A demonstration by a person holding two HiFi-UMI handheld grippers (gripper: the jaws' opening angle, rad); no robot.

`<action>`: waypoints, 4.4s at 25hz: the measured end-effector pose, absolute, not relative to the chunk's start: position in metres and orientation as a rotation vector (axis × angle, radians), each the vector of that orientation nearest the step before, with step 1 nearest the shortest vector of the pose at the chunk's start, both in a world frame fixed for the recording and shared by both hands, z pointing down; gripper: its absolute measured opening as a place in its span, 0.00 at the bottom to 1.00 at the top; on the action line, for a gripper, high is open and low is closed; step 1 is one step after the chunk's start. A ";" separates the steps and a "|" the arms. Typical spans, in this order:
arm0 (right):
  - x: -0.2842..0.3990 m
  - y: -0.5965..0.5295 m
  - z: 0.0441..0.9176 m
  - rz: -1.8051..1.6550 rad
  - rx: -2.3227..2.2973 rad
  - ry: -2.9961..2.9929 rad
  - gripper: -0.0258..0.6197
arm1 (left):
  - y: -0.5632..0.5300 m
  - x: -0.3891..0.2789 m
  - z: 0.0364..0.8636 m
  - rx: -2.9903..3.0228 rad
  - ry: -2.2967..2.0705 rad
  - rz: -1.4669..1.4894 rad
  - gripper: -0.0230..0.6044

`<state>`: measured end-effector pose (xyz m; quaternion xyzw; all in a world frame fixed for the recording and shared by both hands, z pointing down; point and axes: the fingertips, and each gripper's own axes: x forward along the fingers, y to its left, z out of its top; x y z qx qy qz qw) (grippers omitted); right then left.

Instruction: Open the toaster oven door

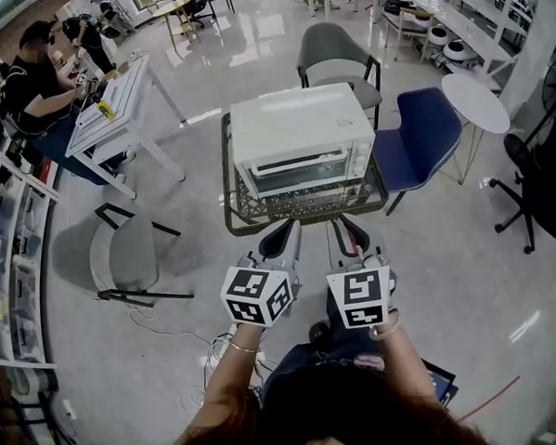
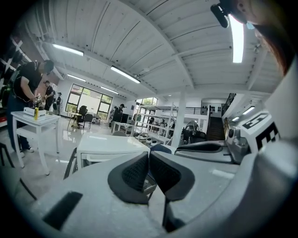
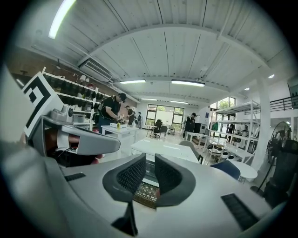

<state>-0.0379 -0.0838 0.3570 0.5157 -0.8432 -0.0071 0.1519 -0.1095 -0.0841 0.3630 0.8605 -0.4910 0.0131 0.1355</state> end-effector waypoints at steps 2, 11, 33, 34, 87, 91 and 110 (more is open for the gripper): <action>-0.038 -0.093 0.361 -0.012 1.470 -2.424 0.11 | -0.092 -0.110 0.368 2.480 -1.423 0.043 0.06; -0.038 -0.148 0.366 0.038 1.439 -2.469 0.11 | -0.144 -0.111 0.380 2.419 -1.441 0.041 0.11; -0.021 -0.251 0.423 0.339 1.398 -2.497 0.16 | -0.236 -0.112 0.445 2.155 -1.372 -0.001 0.20; -0.020 -0.255 0.426 0.357 1.401 -2.496 0.16 | -0.240 -0.113 0.449 2.136 -1.367 -0.010 0.21; -0.013 -0.331 0.521 1.342 1.393 -2.421 0.33 | -0.311 -0.148 0.528 1.697 -1.292 -0.273 0.43; -0.015 -0.334 0.526 1.435 1.388 -2.421 0.35 | -0.308 -0.145 0.532 1.704 -1.295 -0.251 0.43; -0.026 -0.351 0.535 1.602 1.387 -2.398 0.40 | -0.300 -0.146 0.533 1.722 -1.335 -0.182 0.42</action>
